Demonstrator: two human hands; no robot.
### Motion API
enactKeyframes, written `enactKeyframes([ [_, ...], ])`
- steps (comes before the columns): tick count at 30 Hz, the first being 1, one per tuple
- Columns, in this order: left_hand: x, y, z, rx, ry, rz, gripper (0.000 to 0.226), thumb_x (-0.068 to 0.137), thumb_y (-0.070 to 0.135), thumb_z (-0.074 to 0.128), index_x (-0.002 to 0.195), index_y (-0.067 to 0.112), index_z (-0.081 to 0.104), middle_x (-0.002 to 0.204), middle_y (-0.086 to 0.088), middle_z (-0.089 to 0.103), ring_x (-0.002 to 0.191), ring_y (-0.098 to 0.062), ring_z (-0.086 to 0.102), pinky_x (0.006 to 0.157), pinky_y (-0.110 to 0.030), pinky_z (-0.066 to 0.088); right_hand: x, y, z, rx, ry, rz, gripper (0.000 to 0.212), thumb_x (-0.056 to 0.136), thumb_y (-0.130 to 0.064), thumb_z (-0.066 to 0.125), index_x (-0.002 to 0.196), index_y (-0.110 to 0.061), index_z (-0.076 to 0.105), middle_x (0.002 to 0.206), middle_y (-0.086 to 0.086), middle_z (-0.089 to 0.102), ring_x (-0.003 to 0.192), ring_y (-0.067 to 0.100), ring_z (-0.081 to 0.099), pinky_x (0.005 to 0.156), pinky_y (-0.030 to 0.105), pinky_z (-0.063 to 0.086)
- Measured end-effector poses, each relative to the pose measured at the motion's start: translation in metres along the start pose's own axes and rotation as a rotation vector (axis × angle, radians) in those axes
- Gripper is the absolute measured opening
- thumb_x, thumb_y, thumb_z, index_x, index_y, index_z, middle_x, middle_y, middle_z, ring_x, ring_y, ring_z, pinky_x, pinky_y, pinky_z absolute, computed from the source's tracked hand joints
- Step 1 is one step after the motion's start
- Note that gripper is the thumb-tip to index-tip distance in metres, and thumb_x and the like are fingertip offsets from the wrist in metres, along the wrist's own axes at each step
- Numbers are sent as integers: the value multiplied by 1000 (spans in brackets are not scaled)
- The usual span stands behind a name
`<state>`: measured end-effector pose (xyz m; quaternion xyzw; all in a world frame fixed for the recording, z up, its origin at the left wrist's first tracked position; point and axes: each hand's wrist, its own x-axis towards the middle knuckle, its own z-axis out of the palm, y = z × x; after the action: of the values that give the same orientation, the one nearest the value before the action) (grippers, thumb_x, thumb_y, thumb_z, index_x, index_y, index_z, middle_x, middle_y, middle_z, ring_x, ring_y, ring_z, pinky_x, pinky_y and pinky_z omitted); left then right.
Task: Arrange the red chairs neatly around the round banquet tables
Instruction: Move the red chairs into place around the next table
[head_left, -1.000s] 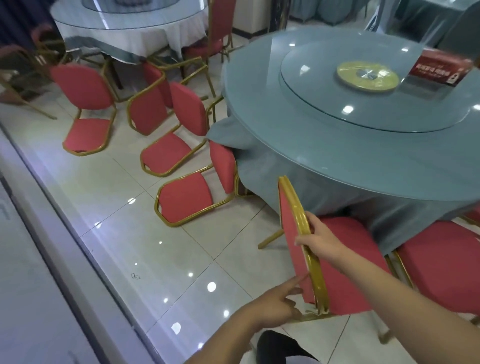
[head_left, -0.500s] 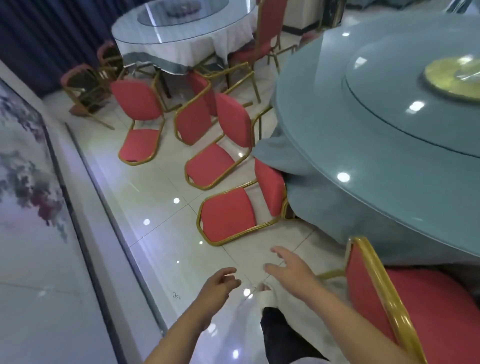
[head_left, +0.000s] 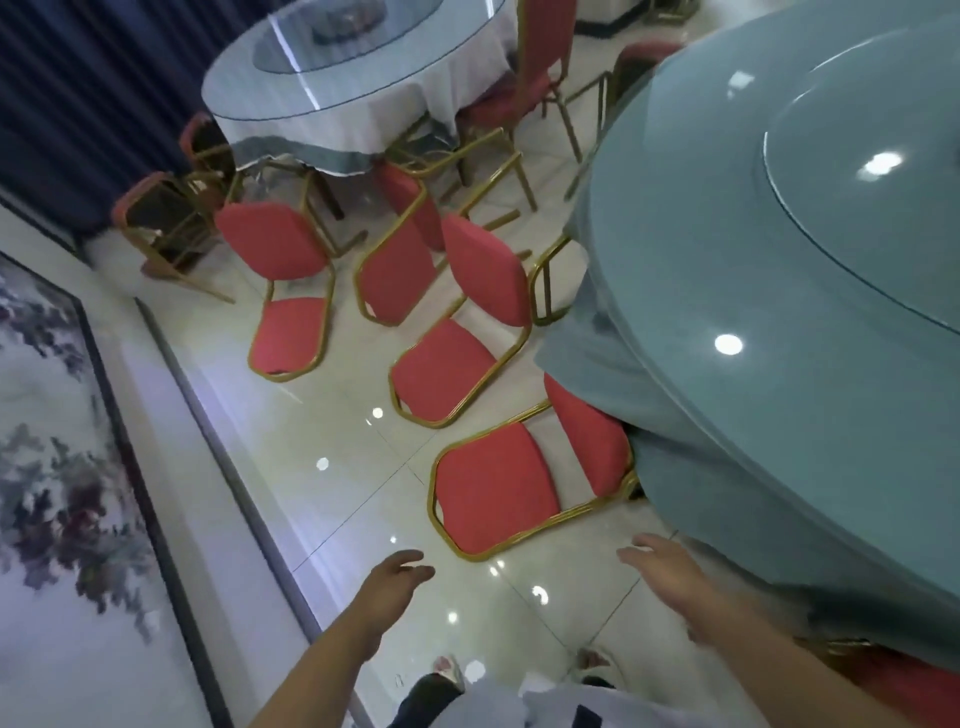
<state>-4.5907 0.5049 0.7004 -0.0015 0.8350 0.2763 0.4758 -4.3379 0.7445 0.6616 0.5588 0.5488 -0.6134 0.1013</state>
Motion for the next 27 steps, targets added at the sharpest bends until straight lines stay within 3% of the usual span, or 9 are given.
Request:
enactKeyframes([
  [4, 58, 48, -29, 64, -56, -26, 42, 82, 29, 74, 122, 22, 62, 125, -10, 61, 113, -25, 57, 94, -35, 46, 33, -26, 10, 178, 98, 29, 45, 94, -25, 64, 136, -12, 55, 138, 6, 50, 116, 21, 48, 96, 29, 35],
  [9, 160, 128, -67, 245, -143, 78, 51, 78, 28, 74, 126, 16, 60, 124, -14, 62, 104, -27, 57, 83, -33, 48, 70, -41, 53, 407, 243, 116, 34, 93, -26, 67, 125, -15, 63, 125, 2, 58, 111, 18, 53, 101, 31, 39],
  [11, 215, 162, -82, 356, -200, 156, 47, 85, 25, 71, 129, 15, 59, 128, -13, 61, 107, -26, 57, 86, -31, 45, 87, -52, 80, 479, 333, 171, 27, 92, -26, 68, 117, -15, 68, 113, 5, 66, 99, 20, 59, 92, 33, 46],
  [13, 271, 193, -97, 454, -259, 230, 41, 92, 20, 67, 132, 14, 57, 133, -8, 56, 111, -23, 53, 90, -28, 39, 100, -72, 113, 570, 449, 221, 26, 93, -26, 67, 116, -13, 66, 98, 5, 66, 84, 21, 59, 73, 30, 44],
  [16, 344, 232, -132, 603, -371, 288, 49, 97, 25, 61, 142, 12, 47, 145, -5, 46, 133, -27, 43, 104, -32, 34, 113, -108, 172, 701, 595, 321, 38, 93, -35, 65, 125, -15, 61, 118, 13, 63, 104, 31, 60, 73, 32, 41],
  [18, 374, 256, -160, 713, -429, 251, 53, 99, 30, 58, 146, 12, 42, 149, -7, 41, 137, -28, 38, 111, -36, 29, 113, -132, 216, 798, 666, 407, 45, 93, -39, 64, 129, -14, 59, 122, 10, 59, 109, 31, 57, 79, 35, 43],
  [22, 410, 287, -211, 824, -487, 251, 50, 97, 30, 61, 142, 11, 49, 141, -9, 49, 129, -29, 45, 112, -41, 34, 119, -180, 292, 877, 680, 512, 53, 91, -41, 66, 136, -14, 54, 136, 8, 53, 120, 30, 51, 95, 41, 41],
  [25, 431, 293, -230, 878, -550, 235, 40, 97, 30, 61, 133, 11, 52, 121, -5, 53, 112, -24, 49, 103, -37, 40, 132, -210, 333, 918, 661, 527, 57, 91, -40, 66, 140, -15, 51, 143, 9, 49, 123, 28, 49, 100, 41, 40],
  [27, 452, 286, -234, 925, -555, 215, 39, 97, 31, 60, 131, 13, 53, 125, -7, 54, 112, -25, 51, 103, -38, 41, 145, -221, 353, 941, 669, 521, 57, 92, -40, 64, 142, -15, 49, 145, 10, 48, 127, 29, 48, 100, 38, 38],
])
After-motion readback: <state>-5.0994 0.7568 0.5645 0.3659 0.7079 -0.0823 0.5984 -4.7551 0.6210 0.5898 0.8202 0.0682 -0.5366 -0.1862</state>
